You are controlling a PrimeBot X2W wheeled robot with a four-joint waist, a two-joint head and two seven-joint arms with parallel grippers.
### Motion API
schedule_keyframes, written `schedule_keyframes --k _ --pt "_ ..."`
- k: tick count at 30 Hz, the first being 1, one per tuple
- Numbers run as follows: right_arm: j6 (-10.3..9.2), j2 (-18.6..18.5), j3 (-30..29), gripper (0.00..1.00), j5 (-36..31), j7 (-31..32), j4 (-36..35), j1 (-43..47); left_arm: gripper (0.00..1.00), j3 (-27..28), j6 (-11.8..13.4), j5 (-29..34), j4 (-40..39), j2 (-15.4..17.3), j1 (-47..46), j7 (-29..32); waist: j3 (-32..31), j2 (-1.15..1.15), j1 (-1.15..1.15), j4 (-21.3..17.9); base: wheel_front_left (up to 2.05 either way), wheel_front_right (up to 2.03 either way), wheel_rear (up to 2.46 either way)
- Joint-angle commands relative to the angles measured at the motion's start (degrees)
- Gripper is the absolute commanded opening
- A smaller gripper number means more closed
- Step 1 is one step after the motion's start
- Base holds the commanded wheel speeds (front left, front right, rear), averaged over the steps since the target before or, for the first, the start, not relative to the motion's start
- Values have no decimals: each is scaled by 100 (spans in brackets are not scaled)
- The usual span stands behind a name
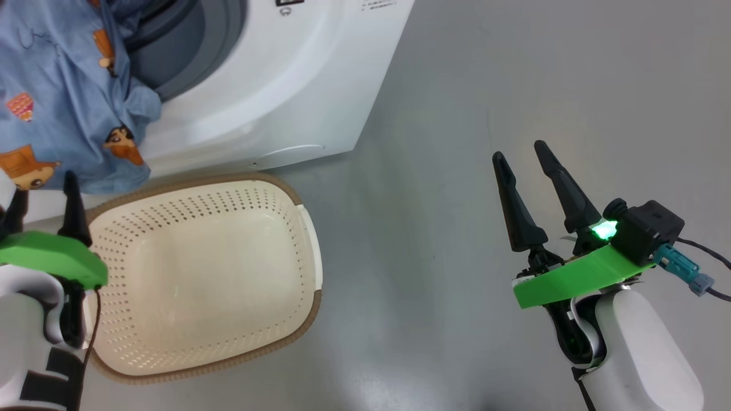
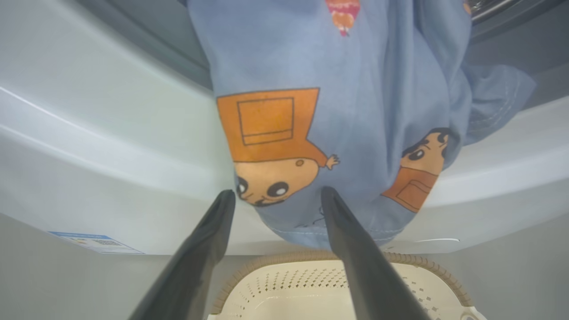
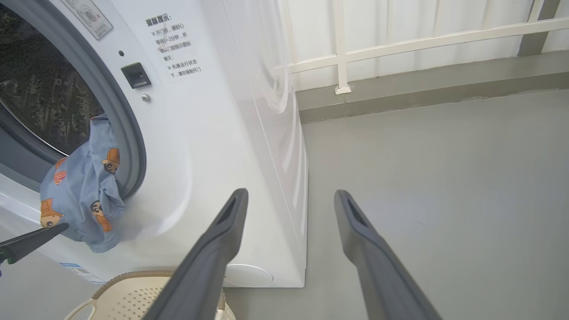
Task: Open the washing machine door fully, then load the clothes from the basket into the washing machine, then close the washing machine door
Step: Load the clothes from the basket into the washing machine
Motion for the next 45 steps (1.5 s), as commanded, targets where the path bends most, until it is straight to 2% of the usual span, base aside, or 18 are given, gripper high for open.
schedule_keyframes --k 1,9,15,22,23,25,26,37,42,45 --pt "9 23 90 100 37 -27 -157 0 100 -88 -13 -189 -21 274 -122 -71 45 0 0 -45 0 0 0" --pt "9 50 73 100 34 -27 -165 -30 100 -786 -14 -656 310 629 -562 -171 134 0 0 -63 0 0 0" --pt "9 59 103 100 28 -27 -163 -74 100 -1229 -14 -806 419 678 -899 -203 188 0 0 -73 0 0 0" --pt "9 71 101 100 18 -27 -158 -78 100 -1431 -14 -974 395 741 -1119 -209 218 0 0 -65 0 0 0" --pt "9 74 104 100 15 -27 -157 -80 76 -1457 -14 -996 391 741 -1129 -209 217 0 0 -62 0 0 0" --pt "9 83 111 100 10 -27 -152 -80 14 -1523 -14 -1037 389 728 -1128 -209 214 0 0 -54 0 0 0" --pt "9 88 115 100 8 -27 -150 -78 0 -1565 -14 -1060 371 719 -1122 -209 214 0 0 -51 0 0 0" --pt "9 103 94 100 18 -27 -140 -55 0 -1734 -14 -1230 -347 697 -962 -210 211 0 0 12 0 0 0" --pt "9 95 83 100 18 -27 -146 -37 0 -1578 -8 -1090 -945 722 -1020 -210 214 0 0 51 0 0 0" --pt "9 89 87 100 17 -27 -148 -34 0 -1534 2 -1042 -1014 726 -1171 -208 237 0 0 55 0 0 0"
